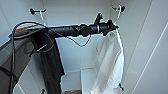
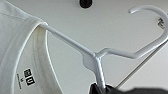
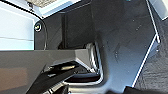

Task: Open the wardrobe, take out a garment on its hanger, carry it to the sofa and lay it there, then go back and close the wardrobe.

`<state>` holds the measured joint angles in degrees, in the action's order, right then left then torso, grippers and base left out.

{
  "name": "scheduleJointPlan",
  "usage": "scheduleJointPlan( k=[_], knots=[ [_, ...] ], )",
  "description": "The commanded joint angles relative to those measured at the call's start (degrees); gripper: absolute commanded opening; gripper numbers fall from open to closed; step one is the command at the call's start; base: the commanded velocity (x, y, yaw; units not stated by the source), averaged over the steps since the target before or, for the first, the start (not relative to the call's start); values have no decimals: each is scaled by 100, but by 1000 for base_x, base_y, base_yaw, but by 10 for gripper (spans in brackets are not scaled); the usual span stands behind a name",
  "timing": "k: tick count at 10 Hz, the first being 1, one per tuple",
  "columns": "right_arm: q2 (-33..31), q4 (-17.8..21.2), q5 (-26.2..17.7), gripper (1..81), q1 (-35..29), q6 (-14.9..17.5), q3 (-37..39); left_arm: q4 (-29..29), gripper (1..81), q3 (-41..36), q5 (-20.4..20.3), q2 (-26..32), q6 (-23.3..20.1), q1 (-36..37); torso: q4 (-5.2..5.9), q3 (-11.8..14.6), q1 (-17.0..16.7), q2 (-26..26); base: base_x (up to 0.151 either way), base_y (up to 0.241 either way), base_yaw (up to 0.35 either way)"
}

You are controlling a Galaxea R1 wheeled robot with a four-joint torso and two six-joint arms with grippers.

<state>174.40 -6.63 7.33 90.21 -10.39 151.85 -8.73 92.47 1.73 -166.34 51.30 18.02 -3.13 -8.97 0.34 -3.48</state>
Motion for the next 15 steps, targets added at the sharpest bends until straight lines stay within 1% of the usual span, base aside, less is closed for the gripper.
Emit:
scheduleJointPlan(
  k=[1, 3, 10, 13, 15],
  knots=[
    [36, -49, -311, 811, -148, 2, -33, 161, 10, 35, -279, 39, -76, 1103, 0, 0, 0, 0, -121, 0, 0],
    [36, -49, -240, 811, -138, 2, -33, 161, 10, 17, -279, 39, -76, 1103, 0, 0, 0, 0, -132, 0, 0],
    [36, -49, -240, 811, -130, 10, -33, 161, 10, -79, -279, 83, -76, 1041, 0, 0, -2, 0, -136, 0, 0],
    [36, -49, -240, 811, -148, 19, -42, 170, 10, -272, -287, 162, -93, 795, 0, 2, -2, 0, -142, 0, 0],
    [45, -49, -249, 811, -165, 19, -60, 214, 10, -439, -498, 320, -102, 497, 0, 0, -2, 0, -142, 0, 0]
  ],
)
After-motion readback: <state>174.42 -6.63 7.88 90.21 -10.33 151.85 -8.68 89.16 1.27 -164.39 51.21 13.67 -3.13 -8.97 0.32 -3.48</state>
